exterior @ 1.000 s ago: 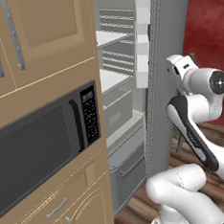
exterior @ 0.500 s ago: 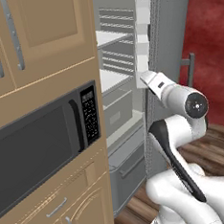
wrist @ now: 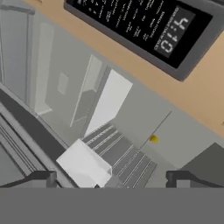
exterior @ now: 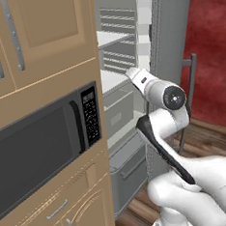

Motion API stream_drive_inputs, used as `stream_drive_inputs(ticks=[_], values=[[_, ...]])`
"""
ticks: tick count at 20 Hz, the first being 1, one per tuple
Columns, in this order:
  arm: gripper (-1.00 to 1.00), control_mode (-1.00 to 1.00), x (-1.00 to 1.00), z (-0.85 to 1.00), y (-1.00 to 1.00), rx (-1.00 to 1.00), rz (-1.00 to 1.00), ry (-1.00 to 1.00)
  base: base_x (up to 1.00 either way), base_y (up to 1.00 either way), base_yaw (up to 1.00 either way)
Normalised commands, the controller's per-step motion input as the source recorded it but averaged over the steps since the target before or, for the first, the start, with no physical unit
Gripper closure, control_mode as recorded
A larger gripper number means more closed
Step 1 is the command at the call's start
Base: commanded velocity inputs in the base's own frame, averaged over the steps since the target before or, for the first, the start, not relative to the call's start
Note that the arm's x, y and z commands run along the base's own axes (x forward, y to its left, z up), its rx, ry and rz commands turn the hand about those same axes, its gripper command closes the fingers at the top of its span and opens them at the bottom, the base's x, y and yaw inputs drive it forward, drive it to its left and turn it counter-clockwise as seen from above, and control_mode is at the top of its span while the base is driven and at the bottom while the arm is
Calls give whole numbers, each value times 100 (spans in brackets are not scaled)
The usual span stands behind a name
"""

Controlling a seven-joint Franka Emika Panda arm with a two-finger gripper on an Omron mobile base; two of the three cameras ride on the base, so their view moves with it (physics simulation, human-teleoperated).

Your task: There is a bowl on the dining counter. Grab a lemon wedge from the fridge and place it in the bowl. Then get the liquor bottle and glass cup from the cabinet and place them next to the bowl.

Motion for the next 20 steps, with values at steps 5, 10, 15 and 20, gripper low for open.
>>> stream_drive_inputs(ticks=[5, 10, 15, 20], values=[[-100, -100, 53, 0, 22, 0, 0, 0, 0, 0, 0], [-100, -100, 78, 0, 3, 0, -1, 0, 0, 0, 0], [-100, -100, 70, -1, -26, 0, -3, 0, 0, 0, 0], [-100, -100, 48, -2, -48, 0, -11, 0, 0, 0, 0]])
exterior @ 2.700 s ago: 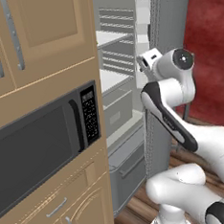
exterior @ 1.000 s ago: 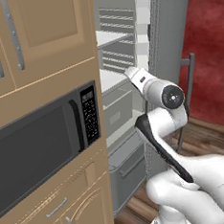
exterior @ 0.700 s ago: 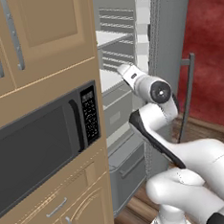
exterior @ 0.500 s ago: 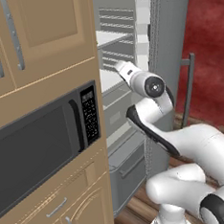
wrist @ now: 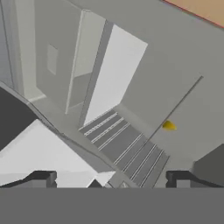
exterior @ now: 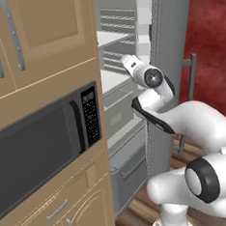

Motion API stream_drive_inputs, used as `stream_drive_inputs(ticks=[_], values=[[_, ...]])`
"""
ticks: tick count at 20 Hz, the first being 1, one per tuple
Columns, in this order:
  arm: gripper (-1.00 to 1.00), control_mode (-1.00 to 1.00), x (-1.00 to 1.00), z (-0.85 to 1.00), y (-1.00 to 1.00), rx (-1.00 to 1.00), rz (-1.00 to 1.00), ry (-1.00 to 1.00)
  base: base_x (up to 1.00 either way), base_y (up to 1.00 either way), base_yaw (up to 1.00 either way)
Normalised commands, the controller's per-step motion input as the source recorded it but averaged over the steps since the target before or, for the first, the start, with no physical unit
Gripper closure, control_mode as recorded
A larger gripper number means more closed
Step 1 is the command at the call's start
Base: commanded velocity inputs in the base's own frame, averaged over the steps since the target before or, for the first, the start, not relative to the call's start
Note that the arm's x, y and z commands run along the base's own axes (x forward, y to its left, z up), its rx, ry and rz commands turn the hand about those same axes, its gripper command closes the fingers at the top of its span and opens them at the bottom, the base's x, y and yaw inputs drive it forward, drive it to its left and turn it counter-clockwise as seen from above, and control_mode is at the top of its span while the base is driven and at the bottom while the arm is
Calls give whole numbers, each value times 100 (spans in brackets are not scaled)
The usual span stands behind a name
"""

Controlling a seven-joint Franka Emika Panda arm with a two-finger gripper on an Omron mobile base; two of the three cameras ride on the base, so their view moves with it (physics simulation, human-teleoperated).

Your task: There is a bowl on the dining counter. Grab a lemon wedge from the fridge and place it in the bowl. Then get the liquor bottle and glass cup from the cabinet and place them next to the bowl.

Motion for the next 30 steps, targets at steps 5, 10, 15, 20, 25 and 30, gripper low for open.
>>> stream_drive_inputs(ticks=[5, 10, 15, 20, 25, 30], values=[[-100, -100, 8, -5, -67, 0, -17, -1, 0, 0, 0], [-100, -100, 0, -7, -79, 0, -19, -4, 0, 0, 0], [-100, -100, 0, -8, -88, 0, -17, -8, 0, 0, 0], [-100, -100, 0, -2, -99, 0, -12, -7, 0, 0, 0], [-100, -100, 3, 0, -100, 4, -5, -2, 0, 0, 0], [-100, -100, 4, 7, -100, 12, -2, 0, 0, 0, 0]])
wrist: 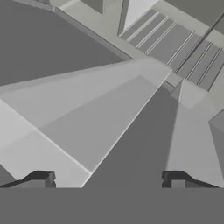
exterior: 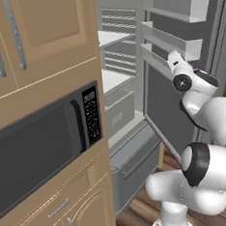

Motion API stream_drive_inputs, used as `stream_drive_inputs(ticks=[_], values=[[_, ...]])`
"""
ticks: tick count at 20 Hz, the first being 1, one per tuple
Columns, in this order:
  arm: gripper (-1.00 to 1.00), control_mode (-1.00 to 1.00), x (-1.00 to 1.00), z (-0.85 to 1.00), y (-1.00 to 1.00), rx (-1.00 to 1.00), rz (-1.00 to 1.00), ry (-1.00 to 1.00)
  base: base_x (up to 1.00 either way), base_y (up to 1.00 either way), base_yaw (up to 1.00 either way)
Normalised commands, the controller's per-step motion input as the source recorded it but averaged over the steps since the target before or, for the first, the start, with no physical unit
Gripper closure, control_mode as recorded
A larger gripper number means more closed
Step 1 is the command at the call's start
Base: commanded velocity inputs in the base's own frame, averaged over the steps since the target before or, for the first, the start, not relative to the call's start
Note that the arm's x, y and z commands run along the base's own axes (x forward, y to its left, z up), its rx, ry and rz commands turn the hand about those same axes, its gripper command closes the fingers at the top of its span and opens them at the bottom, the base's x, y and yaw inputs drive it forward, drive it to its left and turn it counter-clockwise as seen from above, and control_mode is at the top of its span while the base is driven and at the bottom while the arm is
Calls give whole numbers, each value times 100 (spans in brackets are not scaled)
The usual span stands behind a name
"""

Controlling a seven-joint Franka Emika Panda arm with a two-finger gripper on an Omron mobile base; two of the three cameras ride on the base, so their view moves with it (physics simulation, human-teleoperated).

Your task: There is a bowl on the dining counter. Grab a lemon wedge from the fridge and place it in the bowl. Then get the liquor bottle and glass cup from the cabinet and place them next to the bowl.

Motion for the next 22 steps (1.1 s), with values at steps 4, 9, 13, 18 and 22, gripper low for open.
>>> stream_drive_inputs(ticks=[4, 9, 13, 18, 22], values=[[-100, -100, 12, 25, -100, 14, -4, 0, 0, 0, 0], [-100, -100, 8, 32, -99, 13, -4, 0, 0, 0, 0], [-100, -100, -79, 15, -17, 3, 0, -16, 0, 0, 0], [-100, -100, -91, 0, 87, -5, 9, -8, 0, 0, 0], [-100, -100, -59, 0, 100, -7, 14, -2, 0, 0, 0]])
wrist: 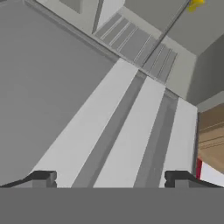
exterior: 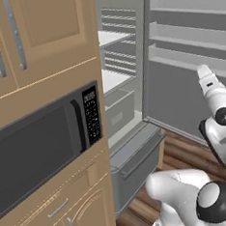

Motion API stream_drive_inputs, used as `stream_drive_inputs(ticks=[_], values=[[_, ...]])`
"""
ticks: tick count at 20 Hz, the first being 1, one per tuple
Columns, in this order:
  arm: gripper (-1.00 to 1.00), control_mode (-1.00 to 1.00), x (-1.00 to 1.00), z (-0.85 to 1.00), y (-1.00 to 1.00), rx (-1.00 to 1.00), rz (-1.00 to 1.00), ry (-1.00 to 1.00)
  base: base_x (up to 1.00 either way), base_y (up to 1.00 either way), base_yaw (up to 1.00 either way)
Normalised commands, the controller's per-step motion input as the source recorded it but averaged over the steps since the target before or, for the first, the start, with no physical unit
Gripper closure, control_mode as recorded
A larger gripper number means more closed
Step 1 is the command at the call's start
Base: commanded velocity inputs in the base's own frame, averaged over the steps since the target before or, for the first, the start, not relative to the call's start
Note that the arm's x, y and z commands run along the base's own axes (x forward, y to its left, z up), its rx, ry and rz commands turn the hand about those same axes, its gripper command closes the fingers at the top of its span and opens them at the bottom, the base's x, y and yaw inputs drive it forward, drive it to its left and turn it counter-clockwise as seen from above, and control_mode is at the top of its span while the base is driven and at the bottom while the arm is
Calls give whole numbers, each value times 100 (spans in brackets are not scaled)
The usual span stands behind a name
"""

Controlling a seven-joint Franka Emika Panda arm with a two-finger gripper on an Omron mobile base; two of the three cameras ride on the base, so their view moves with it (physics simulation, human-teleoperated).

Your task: There is a bowl on the dining counter. Grab a lemon wedge from the fridge and place it in the bowl. Then get the liquor bottle and glass cup from the cabinet and place them next to the bowl.

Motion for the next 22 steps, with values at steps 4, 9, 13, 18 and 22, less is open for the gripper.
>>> stream_drive_inputs(ticks=[4, 9, 13, 18, 22], values=[[-100, -100, -23, 15, 91, 0, 11, 3, 0, 0, 0], [-100, -100, -2, 89, 8, 11, 7, 15, 0, 0, 0], [-100, -100, -16, 95, 0, 12, 10, 24, 0, 0, 0], [-100, -100, -37, 55, 0, 1, 16, 26, 0, 0, 0], [-100, -100, -62, 46, 0, -1, 20, 34, 0, 0, 0]])
